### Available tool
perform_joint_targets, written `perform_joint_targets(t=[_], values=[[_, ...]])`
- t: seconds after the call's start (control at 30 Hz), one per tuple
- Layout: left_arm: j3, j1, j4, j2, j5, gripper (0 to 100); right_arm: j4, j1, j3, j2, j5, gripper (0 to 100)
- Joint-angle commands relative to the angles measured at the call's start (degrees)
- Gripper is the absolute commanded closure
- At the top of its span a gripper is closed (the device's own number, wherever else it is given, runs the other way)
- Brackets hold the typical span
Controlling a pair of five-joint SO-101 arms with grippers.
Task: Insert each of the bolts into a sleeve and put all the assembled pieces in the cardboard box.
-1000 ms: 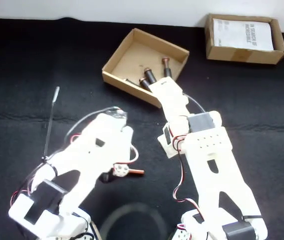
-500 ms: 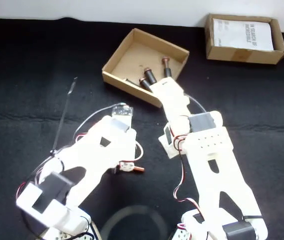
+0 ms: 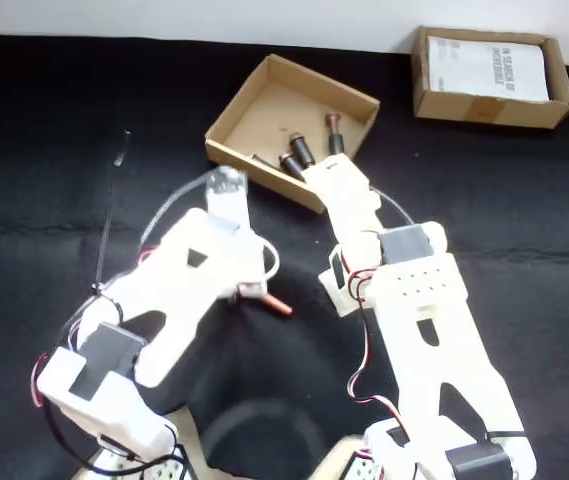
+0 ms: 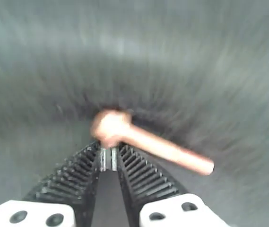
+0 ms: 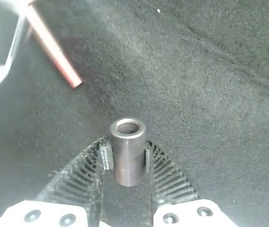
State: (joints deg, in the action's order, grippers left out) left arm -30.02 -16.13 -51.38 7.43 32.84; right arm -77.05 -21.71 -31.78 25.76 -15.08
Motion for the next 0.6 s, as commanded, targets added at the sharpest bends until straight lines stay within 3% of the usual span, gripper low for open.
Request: perform_joint_targets(t=[0.0,0.27,0.57], values=[[3.6,1.4,4.4,-2.1,1.7,99,0.1,0.3,0.1,2.0,0.2,99.1],[3.0,-5.8,-9.1,-20.4,3.8,99,0.2,0.3,0.1,2.0,0.0,99.1],[-1.8,-7.5,-9.8,-25.0,4.0,98,1.2,0.3,0.1,1.9,-1.1,99.1]])
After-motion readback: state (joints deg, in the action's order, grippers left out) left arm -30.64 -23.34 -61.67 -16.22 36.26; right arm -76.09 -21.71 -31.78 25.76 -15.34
